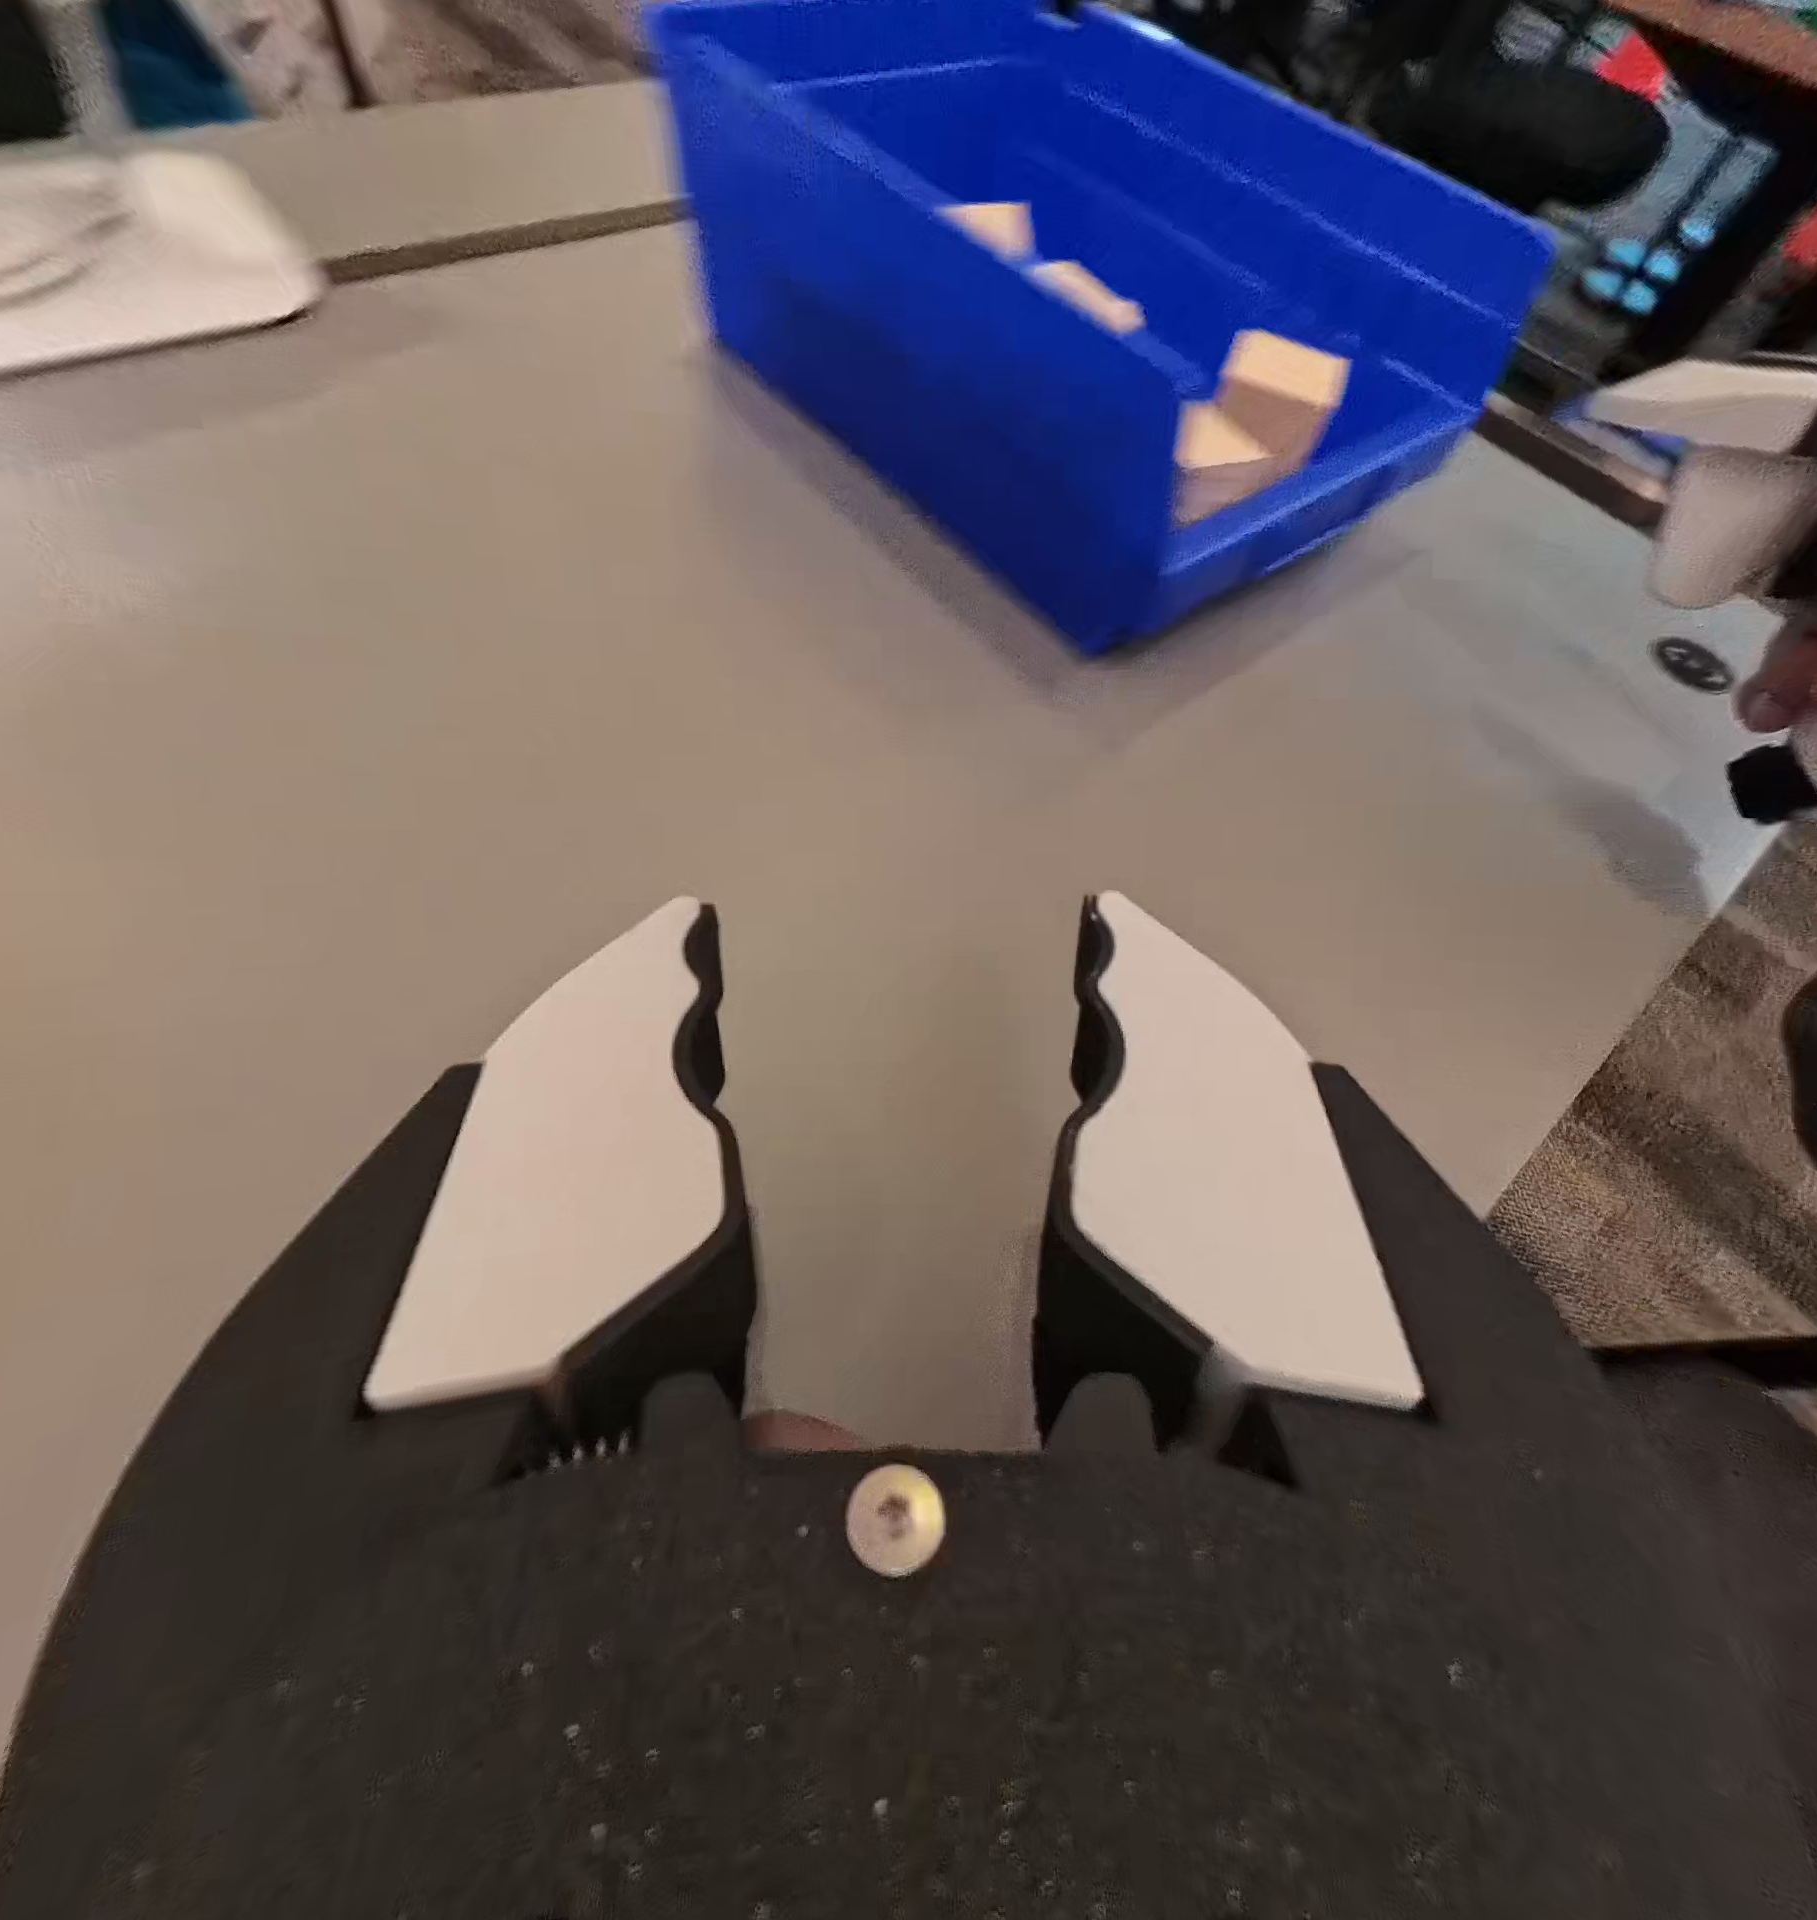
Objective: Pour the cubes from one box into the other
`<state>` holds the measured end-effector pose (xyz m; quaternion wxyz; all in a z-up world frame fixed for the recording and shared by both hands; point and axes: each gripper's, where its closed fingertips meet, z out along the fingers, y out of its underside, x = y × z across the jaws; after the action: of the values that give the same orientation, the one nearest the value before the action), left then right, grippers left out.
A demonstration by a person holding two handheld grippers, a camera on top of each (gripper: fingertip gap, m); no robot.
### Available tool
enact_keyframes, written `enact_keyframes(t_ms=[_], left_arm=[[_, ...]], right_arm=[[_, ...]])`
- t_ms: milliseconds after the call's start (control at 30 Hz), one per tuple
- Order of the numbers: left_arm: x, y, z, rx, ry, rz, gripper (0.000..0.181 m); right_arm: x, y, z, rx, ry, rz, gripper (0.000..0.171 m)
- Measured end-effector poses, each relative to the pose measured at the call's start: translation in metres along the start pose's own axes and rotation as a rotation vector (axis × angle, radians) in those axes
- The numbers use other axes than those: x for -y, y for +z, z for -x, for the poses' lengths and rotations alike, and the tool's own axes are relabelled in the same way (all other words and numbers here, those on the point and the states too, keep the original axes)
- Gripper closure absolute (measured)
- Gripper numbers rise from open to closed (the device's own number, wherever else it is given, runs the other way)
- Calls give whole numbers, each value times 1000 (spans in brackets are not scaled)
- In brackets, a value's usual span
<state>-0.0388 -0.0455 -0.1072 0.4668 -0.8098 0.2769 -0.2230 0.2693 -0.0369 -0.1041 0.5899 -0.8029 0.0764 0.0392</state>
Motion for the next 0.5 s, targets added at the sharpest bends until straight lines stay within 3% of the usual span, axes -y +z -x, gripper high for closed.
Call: enact_keyframes(t_ms=[133,233,300,400,500], left_arm=[[50,95,-60,48,80,-57,125],[64,146,-63,122,26,-12,125],[61,164,-50,187,-52,34,134],[61,173,-45,155,-156,29,158],[60,166,-23,303,-41,53,172]], right_arm=[[3,-2,5,51,58,-19,105],[2,1,6,55,40,-9,105],[2,4,6,60,40,-3,105],[-1,12,5,57,18,18,105],[-15,25,12,89,24,94,103]])
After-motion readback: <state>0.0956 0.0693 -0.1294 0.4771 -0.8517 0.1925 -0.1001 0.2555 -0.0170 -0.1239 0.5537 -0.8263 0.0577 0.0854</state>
